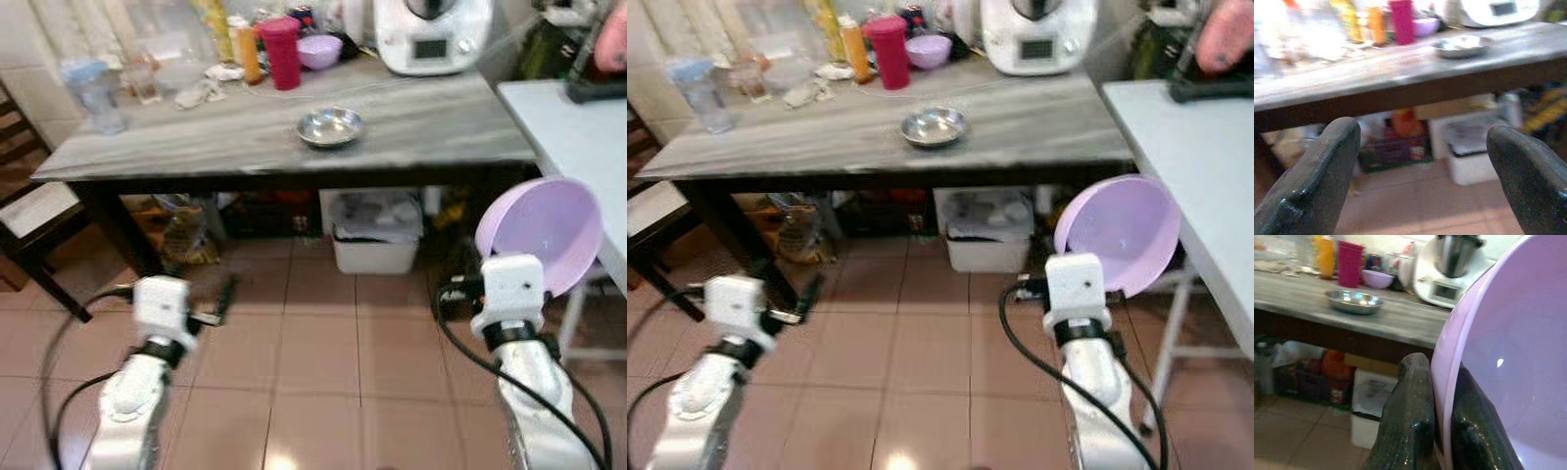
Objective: Setting the table
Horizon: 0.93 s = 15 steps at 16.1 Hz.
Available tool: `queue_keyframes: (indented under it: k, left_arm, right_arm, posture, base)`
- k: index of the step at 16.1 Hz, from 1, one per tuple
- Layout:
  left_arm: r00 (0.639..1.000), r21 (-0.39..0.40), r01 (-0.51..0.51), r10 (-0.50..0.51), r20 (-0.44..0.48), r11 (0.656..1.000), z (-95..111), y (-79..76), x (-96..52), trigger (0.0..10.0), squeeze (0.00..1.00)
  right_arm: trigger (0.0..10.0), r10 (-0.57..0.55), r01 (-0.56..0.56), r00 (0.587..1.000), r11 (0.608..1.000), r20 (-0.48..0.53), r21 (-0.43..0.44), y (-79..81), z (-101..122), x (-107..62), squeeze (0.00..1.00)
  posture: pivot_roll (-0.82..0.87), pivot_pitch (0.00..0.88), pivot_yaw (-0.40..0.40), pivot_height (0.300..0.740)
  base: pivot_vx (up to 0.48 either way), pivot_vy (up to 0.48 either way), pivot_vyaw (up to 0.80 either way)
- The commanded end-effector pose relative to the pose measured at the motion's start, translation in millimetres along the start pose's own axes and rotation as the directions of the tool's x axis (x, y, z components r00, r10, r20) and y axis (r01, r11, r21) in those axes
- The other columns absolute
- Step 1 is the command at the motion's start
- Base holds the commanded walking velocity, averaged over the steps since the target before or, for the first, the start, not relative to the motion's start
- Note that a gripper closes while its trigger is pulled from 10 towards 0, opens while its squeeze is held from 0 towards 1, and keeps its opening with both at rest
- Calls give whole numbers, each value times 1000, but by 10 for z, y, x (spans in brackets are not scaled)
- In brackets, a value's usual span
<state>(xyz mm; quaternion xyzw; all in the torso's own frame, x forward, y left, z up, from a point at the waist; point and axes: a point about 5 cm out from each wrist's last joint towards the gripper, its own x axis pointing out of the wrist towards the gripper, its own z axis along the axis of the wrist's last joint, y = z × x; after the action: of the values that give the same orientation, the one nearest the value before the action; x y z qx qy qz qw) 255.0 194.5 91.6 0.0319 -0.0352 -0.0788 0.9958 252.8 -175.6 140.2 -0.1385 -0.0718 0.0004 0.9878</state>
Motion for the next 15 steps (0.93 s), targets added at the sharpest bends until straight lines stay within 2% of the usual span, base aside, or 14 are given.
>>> queue_keyframes:
  k: [1,9,12,15]
  left_arm:
    - [998,22,-56,56,-21,998,-7,101,-64,10000,0]
    - [982,-18,-187,187,-14,982,-23,26,-236,10000,0]
    - [981,-20,-194,194,-11,981,-14,13,-233,10000,0]
    - [986,-12,-164,164,4,986,36,1,-137,10000,0]
  right_arm:
    - [10000,47,-47,999,999,28,24,110,73,12,0]
    - [10000,193,-194,980,981,45,21,242,143,240,0]
    - [10000,211,-211,976,977,46,12,261,152,266,0]
    - [10000,179,-180,983,983,31,31,248,99,248,0]
  posture:
    - [-252,77,59,740]
    - [-169,59,-88,740]
    - [-170,58,-98,740]
    - [-188,57,-47,740]
  base:
    - [315,0,0]
    - [292,0,0]
    - [279,0,0]
    - [274,0,-175]
